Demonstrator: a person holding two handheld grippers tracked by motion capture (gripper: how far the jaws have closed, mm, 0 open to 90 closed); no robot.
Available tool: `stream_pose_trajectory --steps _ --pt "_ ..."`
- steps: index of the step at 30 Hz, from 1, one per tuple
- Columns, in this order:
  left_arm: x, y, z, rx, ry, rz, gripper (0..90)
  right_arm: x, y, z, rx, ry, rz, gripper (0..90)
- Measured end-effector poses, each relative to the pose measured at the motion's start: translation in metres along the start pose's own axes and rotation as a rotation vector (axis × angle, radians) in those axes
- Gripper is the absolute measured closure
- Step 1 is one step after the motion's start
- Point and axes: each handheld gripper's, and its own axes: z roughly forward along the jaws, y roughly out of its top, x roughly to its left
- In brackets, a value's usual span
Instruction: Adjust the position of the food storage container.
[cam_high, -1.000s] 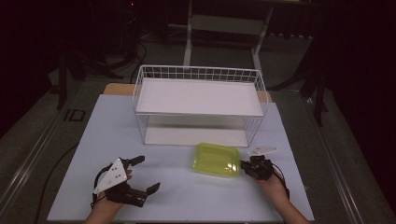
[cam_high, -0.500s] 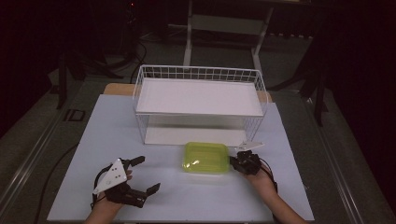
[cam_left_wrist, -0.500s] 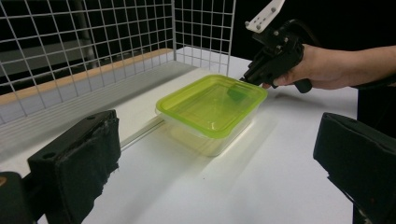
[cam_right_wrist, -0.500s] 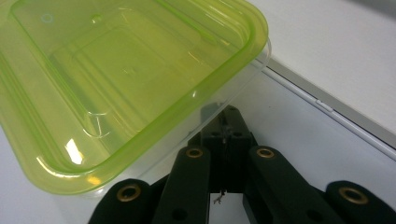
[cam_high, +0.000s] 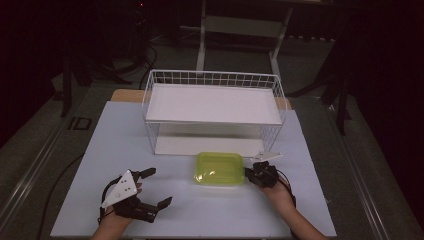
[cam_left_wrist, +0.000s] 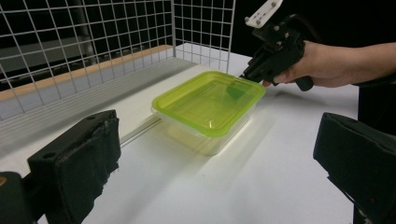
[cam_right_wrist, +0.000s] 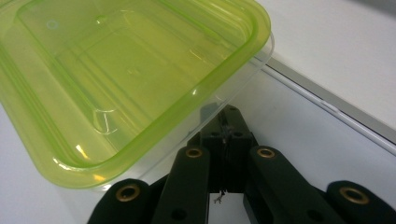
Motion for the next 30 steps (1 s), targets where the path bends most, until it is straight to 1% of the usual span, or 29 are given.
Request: stream_pose_trajectory --steps 3,5,7,10,12,16,18,21,22,23,26,27,28,29,30 --pt "0.000 0.000 0.000 0.000 0.000 -0.001 1.6 0.003 0.002 0.003 0.004 0.008 0.001 89.4" --pt "0.000 -0.001 0.000 0.001 0.001 -0.002 1.6 0.005 0.002 0.005 0.007 0.011 -0.006 89.4" --pt "0.000 -0.001 0.000 0.002 0.000 -0.003 1.5 0.010 0.006 0.010 0.006 0.017 -0.020 89.4" --pt "0.000 0.000 -0.001 0.003 -0.001 0.005 1.5 0.012 0.009 0.013 0.005 0.021 -0.023 89.4" --pt "-0.001 0.000 -0.001 -0.010 -0.011 -0.006 1.5 0.016 0.012 0.017 0.000 0.025 -0.028 89.3" --pt "-0.001 0.000 -0.001 -0.005 -0.007 -0.004 1.5 0.017 0.014 0.020 -0.009 0.028 -0.024 89.2" --pt "-0.001 -0.001 0.000 0.002 -0.008 0.000 1.5 0.016 0.014 0.020 -0.012 0.019 -0.030 88.0" --pt "-0.001 -0.001 0.001 0.003 -0.017 -0.007 1.5 0.014 0.012 0.015 -0.022 -0.010 -0.050 87.5" --pt "-0.001 -0.001 0.001 0.003 -0.017 -0.007 1.5 0.014 0.012 0.015 -0.022 -0.010 -0.050 87.5" --pt "0.000 -0.002 0.001 -0.002 -0.015 -0.015 1.5 0.010 0.007 0.005 -0.029 -0.029 -0.036 85.5" --pt "0.000 -0.002 0.002 0.008 -0.014 -0.022 1.6 0.009 0.004 -0.005 -0.029 -0.037 -0.049 82.0" --pt "0.000 -0.002 0.002 0.008 -0.014 -0.022 1.6 0.009 0.004 -0.005 -0.029 -0.037 -0.049 82.0" --pt "0.000 -0.002 0.002 0.008 -0.014 -0.022 1.6 0.010 0.003 -0.009 -0.026 -0.043 -0.052 82.0" --pt "0.000 -0.003 0.003 0.014 -0.020 -0.040 1.6 0.010 0.003 -0.009 -0.026 -0.043 -0.052 82.0" --pt "0.000 -0.003 0.004 0.013 -0.022 -0.044 1.6 0.011 0.002 -0.018 -0.022 -0.067 -0.049 81.2"
